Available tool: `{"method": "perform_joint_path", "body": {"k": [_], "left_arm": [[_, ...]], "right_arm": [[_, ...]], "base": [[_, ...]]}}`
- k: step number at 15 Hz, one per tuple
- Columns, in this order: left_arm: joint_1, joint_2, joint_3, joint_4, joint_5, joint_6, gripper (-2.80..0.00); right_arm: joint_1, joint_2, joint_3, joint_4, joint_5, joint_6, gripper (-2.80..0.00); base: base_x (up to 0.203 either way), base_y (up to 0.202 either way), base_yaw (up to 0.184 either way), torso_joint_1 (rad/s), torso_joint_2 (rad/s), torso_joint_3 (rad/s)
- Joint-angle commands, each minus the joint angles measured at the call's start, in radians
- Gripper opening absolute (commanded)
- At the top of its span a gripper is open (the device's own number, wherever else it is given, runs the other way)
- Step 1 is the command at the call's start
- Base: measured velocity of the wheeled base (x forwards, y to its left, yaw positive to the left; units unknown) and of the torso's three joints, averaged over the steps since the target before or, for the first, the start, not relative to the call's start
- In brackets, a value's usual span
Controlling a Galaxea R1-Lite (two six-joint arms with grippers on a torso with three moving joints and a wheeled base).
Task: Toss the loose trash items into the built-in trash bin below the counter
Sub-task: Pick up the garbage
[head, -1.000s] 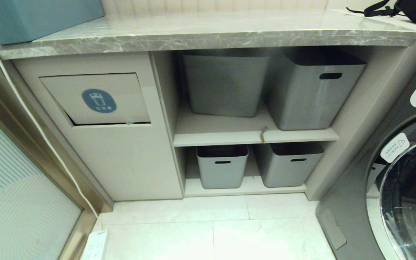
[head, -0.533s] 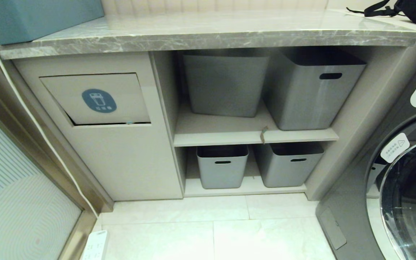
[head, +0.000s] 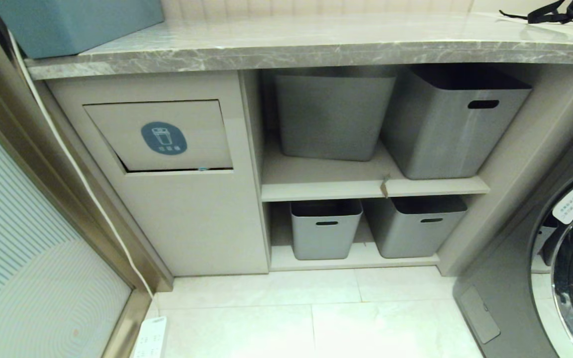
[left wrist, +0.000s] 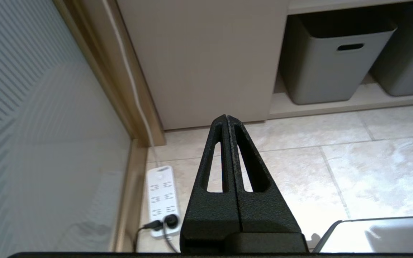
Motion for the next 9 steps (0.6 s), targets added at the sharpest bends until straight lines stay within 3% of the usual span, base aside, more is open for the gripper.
{"method": "perform_joint_path", "body": {"k": [1, 3, 9], "left_arm": [[0.001, 0.000, 0.000, 0.000, -0.001, 0.002, -2.80], [0.001, 0.000, 0.000, 0.000, -0.001, 0.004, -2.80], [0.001, 0.000, 0.000, 0.002, -0.001, 0.004, -2.80]], "right_arm": [[0.000, 0.000, 0.000, 0.000, 0.001, -0.001, -2.80], [0.000, 0.000, 0.000, 0.000, 0.001, -0.001, -2.80], [0.000, 0.000, 0.000, 0.000, 0.001, -0.001, -2.80]], "base": [[0.000, 0.183, -0.001, 0.007, 0.01, -0.002], [0.000, 0.123, -0.001, 0.000, 0.00, 0.006], [0.000, 0.000, 0.000, 0.000, 0.00, 0.000]]}}
